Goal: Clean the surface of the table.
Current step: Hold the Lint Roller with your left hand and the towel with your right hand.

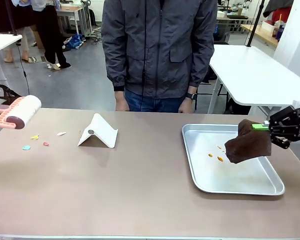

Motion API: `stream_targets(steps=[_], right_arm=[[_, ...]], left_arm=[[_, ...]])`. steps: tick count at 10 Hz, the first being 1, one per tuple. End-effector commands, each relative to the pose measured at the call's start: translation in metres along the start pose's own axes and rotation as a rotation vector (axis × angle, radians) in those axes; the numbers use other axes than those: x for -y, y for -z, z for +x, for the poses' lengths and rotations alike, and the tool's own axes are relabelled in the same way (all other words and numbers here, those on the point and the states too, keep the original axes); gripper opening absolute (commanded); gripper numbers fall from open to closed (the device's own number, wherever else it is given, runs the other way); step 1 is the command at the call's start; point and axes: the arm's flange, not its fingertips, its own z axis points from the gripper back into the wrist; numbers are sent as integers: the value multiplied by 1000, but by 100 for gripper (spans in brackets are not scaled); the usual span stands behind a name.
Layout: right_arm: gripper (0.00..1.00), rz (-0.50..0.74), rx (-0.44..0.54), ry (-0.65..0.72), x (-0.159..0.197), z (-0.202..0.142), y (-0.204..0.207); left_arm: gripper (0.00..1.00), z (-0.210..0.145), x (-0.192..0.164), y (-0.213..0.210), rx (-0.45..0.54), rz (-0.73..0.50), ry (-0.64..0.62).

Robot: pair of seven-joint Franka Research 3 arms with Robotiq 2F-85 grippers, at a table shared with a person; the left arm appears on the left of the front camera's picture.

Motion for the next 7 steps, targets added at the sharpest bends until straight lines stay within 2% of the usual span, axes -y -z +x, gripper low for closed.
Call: stream_targets(steps=[1,2,3,4,7], right_arm=[[0,34,7,-28,18,-32,1],[0,53,27,-53,23,-33,-3],[0,63,108,-58,23,-33,0],[0,17,17,-6,11,1,-9],[0,17,17,-6,11,1,-9]], left_arm=[[0,-11,-4,10,7,33,-48],[0,-7,-5,9,-1,57,-60],[0,-6,-8,10,17,55,-89],[0,-7,-14,5,3,29,-38],[0,-7,-14,5,3,29,-38]])
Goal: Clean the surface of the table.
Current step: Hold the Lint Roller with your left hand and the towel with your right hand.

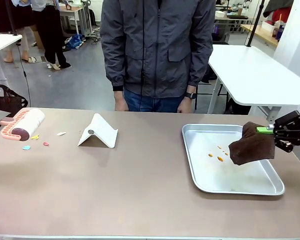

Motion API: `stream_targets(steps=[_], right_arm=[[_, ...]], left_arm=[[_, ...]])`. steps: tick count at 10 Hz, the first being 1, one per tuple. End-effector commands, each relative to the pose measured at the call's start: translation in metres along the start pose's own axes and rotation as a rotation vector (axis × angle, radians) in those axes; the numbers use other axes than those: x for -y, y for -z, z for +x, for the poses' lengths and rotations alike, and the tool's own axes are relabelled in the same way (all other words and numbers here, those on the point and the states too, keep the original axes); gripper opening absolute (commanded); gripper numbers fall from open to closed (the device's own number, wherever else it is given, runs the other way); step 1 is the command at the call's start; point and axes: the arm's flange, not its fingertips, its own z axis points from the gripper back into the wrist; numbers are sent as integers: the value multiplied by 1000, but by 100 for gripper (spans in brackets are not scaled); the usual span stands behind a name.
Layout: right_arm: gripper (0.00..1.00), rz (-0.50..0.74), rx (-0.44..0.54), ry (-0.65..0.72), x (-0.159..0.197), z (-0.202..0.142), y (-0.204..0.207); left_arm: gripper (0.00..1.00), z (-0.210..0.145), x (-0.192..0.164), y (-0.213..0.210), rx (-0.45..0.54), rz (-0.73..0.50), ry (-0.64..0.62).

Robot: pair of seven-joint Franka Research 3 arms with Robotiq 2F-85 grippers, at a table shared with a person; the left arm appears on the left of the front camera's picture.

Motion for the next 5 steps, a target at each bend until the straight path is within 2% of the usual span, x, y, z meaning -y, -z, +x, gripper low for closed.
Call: stream_targets(steps=[1,5], right_arm=[[0,-3,-10,7,-3,-2,1],[0,-3,-10,7,-3,-2,1]], left_arm=[[0,-2,3,-1,-6,-12,18],[0,-2,3,-1,-6,-12,18]])
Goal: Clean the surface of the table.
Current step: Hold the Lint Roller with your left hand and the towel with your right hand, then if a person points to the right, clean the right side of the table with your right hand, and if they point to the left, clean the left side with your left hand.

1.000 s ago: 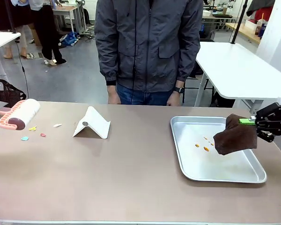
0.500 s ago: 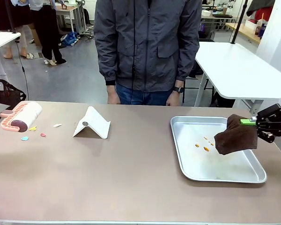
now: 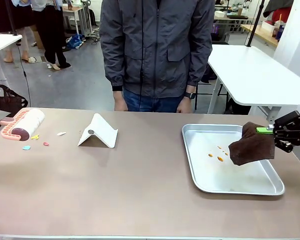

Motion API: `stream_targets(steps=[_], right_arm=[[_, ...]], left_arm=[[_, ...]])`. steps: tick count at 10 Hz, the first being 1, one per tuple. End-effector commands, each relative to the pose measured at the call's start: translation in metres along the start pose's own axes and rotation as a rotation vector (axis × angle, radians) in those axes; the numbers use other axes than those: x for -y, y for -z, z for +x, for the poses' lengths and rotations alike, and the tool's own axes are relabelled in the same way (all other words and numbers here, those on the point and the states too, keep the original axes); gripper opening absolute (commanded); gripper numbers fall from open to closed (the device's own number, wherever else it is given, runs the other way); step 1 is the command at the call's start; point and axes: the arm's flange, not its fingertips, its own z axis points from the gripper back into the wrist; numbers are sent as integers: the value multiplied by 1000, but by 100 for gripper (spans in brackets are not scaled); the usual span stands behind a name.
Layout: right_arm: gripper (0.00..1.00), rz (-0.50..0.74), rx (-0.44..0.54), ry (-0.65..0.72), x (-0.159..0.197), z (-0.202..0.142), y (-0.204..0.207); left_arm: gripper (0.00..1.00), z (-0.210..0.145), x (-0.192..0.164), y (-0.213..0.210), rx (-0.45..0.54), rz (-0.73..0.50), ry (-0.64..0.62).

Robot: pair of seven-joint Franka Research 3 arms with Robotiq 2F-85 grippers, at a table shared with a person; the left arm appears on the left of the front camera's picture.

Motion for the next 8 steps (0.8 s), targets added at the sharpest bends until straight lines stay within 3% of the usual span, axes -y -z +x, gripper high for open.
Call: stream_targets(steps=[1,8], right_arm=[[0,-2,-9,7,-3,-2,1],[0,-2,-9,7,-3,-2,1]], left_arm=[[0,-2,3,-1,-6,-12,18],[0,-2,3,-1,-6,-12,18]])
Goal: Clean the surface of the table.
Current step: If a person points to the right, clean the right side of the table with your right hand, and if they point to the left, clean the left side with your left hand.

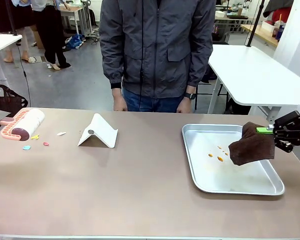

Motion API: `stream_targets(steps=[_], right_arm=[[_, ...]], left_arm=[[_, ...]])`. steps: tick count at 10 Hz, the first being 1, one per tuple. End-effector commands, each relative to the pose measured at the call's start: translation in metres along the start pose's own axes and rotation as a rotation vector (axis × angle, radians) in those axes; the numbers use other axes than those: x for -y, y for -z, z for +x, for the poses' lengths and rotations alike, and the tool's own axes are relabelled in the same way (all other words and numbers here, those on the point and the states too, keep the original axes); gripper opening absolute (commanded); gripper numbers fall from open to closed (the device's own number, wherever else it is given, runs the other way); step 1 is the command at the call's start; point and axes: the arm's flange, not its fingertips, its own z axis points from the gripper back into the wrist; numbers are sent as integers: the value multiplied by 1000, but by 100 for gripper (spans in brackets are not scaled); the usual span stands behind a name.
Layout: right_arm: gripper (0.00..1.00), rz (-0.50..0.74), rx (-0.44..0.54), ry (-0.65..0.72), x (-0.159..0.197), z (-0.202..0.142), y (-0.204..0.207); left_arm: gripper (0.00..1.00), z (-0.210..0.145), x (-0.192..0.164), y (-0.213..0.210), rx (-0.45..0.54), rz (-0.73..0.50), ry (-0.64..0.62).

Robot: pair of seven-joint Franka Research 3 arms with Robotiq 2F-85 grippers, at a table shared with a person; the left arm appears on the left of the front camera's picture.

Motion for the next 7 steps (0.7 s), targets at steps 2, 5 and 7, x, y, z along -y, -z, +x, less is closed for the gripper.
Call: stream_targets(steps=[2,5,7], right_arm=[[0,-2,-9,7,-3,-2,1],[0,-2,-9,7,-3,-2,1],[0,-2,-9,7,-3,-2,1]], left_arm=[[0,-2,3,-1,-6,-12,18],[0,-2,3,-1,-6,-12,18],[0,-2,3,-1,-6,-12,18]])
